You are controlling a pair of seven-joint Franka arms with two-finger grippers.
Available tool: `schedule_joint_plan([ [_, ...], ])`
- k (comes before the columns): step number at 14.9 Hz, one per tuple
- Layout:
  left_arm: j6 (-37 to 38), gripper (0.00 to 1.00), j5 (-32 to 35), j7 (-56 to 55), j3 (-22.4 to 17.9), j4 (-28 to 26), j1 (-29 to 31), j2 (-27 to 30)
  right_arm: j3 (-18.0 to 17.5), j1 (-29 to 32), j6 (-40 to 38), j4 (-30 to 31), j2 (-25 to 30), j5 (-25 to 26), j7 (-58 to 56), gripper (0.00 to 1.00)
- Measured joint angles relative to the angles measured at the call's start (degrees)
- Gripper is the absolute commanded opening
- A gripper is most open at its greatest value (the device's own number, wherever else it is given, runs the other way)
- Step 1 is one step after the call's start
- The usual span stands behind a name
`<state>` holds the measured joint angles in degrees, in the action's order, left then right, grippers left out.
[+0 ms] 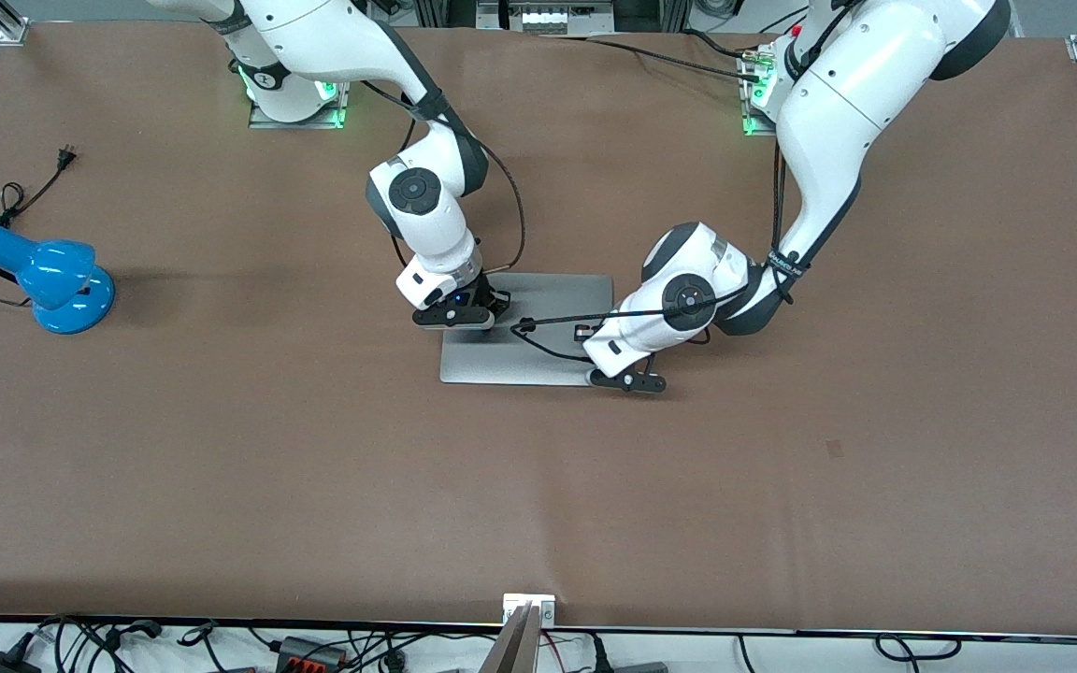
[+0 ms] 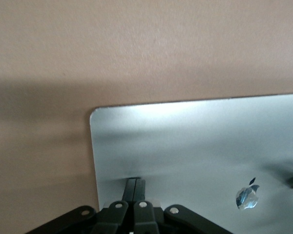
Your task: Close laptop with both arms from behind
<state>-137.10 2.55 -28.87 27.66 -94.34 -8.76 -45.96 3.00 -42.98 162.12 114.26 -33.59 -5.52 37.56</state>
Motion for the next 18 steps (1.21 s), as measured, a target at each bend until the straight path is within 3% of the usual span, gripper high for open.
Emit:
schedule_joint_plan([
  [4, 6.4, 0.00, 0.0, -0.9, 0.1, 1.7, 0.8, 2.7, 0.1, 0.2, -0.8, -0.9, -0.1, 0.0, 0.0, 0.00],
  [6, 12.7, 0.00, 0.0, -1.1, 0.1, 2.3, 2.0, 6.3, 0.2, 0.3, -7.0, -3.9, 0.0, 0.0, -0.1, 0.00],
  [9, 27.9, 0.00, -0.5, -1.2, 0.3, 5.0, 5.5, 13.4, 1.0, 0.4, -21.1, -11.2, 0.6, 0.0, -0.2, 0.00],
  [11, 41.8, 0.00, -0.6, 0.0, 0.3, 10.5, 8.3, 17.6, 1.6, 0.6, -29.0, -14.6, 2.2, 0.0, -0.5, 0.01],
  [13, 52.6, 0.00, -0.6, 2.0, 0.3, 16.4, 10.4, 20.0, 1.8, 1.4, -37.0, -17.2, 4.6, 0.0, -2.4, 0.20],
  [15, 57.3, 0.00, -0.6, 5.0, 0.2, 19.5, 12.4, 20.8, 2.1, 3.0, -45.7, -20.1, 6.8, 0.0, -5.8, 0.68],
  [16, 58.5, 0.00, -0.6, 6.7, 0.2, 20.4, 13.5, 20.9, 2.2, 4.1, -50.5, -21.8, 7.9, 0.0, -8.1, 0.86],
  [17, 59.1, 0.00, -0.6, 8.7, 0.2, 21.0, 14.7, 21.1, 2.3, 5.5, -55.4, -23.6, 8.9, 0.0, -10.5, 1.00],
  [18, 59.6, 0.00, -0.6, 11.2, 0.3, 21.5, 16.2, 21.5, 2.3, 7.1, -59.6, -25.0, 9.9, 0.0, -13.1, 1.00],
])
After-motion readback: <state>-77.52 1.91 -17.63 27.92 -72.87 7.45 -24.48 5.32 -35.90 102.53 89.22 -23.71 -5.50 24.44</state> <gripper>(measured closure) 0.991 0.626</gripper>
